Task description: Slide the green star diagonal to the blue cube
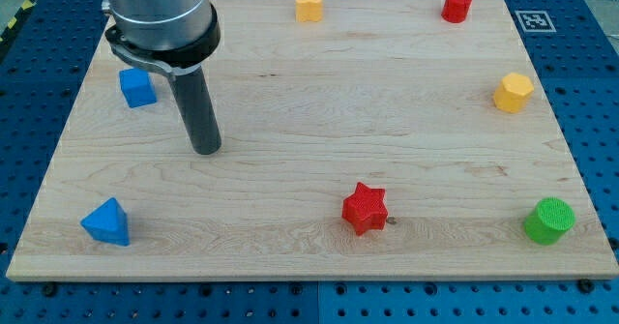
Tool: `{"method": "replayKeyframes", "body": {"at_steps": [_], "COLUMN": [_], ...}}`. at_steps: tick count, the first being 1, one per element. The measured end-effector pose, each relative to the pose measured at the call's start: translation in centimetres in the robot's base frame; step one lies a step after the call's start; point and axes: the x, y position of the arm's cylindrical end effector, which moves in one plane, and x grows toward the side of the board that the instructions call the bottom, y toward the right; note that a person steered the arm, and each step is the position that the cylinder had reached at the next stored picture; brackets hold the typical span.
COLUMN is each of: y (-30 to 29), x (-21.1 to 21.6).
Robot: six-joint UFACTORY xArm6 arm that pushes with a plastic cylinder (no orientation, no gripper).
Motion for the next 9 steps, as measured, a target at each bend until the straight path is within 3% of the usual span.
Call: {"method": "replayKeyframes", "body": {"at_steps": [7, 9], "y": [0.0, 6.1], "x": [0.0, -3.4]}}
